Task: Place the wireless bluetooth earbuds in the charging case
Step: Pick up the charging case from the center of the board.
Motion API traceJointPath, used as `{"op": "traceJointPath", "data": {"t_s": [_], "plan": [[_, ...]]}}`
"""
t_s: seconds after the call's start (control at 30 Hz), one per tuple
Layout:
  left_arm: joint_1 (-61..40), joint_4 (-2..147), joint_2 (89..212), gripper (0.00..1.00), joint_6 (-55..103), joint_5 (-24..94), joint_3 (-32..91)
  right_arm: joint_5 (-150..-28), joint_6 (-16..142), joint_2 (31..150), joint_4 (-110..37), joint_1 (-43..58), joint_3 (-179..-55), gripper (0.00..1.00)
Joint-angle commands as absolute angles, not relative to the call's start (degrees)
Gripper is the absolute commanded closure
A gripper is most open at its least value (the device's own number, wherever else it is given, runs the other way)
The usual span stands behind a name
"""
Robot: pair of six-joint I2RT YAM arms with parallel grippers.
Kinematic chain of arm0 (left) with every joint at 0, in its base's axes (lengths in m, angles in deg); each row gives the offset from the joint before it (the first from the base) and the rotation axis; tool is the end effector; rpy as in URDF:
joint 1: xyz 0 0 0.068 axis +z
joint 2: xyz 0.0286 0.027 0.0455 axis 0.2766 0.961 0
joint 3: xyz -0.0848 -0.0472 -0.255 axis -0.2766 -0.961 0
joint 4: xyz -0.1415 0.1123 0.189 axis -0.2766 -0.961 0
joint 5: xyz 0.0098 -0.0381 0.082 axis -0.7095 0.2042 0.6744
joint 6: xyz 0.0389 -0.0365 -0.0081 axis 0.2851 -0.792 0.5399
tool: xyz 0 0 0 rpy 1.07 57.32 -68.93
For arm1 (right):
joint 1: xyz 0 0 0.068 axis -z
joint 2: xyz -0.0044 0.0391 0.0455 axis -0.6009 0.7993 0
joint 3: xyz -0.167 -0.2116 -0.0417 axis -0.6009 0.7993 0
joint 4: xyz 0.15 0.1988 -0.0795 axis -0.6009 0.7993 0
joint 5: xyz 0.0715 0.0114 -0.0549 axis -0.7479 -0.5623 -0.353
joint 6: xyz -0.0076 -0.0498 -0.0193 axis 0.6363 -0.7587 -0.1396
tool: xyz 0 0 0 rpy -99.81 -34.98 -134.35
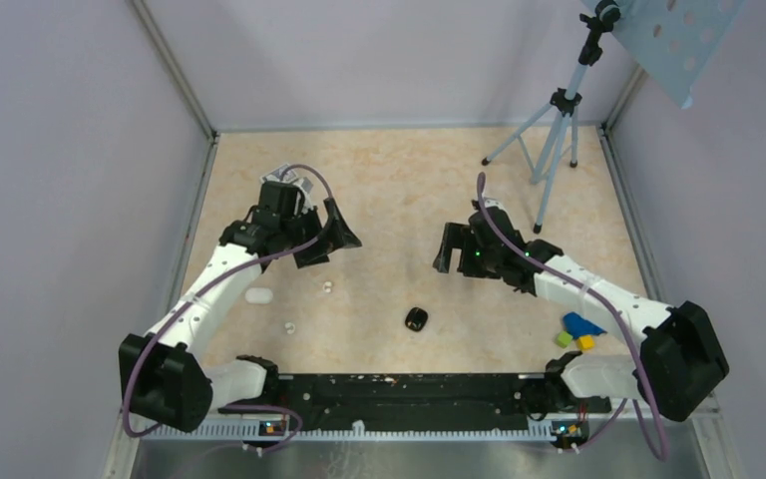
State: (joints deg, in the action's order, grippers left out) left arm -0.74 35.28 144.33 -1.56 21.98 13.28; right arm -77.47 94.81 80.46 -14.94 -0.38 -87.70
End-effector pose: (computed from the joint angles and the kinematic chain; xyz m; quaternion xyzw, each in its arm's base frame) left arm 0.2363 -0.0848 0.2825 -0.1020 0.9151 -0.3122 0.2341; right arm 0.2063 0.1543 0.2346 0.0226 0.9302 0.1991 0.3077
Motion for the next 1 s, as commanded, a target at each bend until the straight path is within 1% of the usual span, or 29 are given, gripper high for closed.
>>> {"op": "traceJointPath", "data": {"t_s": [0.0,0.2,0.33,0.4,0.53,0.63,0.83,0.97], "plan": [[-0.4,33.5,141.1,0.01,-3.8,31.3,13.8,-76.5,94.0,78.2,-16.7,-0.3,-87.9,0.07],[-0.2,25.2,140.9,0.01,-8.7,45.8,15.9,-76.9,94.1,78.3,-16.9,-0.3,-87.8,0.07],[2.2,11.7,144.1,0.01,-16.4,57.5,18.4,-77.3,94.0,78.2,-16.9,-0.3,-88.2,0.07],[3.9,6.7,146.3,0.01,-18.9,60.8,18.6,-77.2,93.9,77.9,-16.6,-0.3,-88.2,0.07],[7.4,4.2,147.4,0.01,-21.7,60.7,16.7,-77.0,93.8,77.0,-16.8,-0.3,-87.5,0.07],[9.9,4.5,145.8,0.01,-24.0,60.1,14.3,-77.3,93.7,77.0,-17.1,-0.3,-87.0,0.07],[14.9,5.8,142.7,0.04,-26.1,63.5,10.0,-77.9,93.7,77.1,-17.6,-0.3,-86.8,0.07],[19.3,10.6,146.4,0.03,-21.7,58.3,8.8,-78.4,93.7,77.5,-18.0,-0.3,-86.9,0.07]]}}
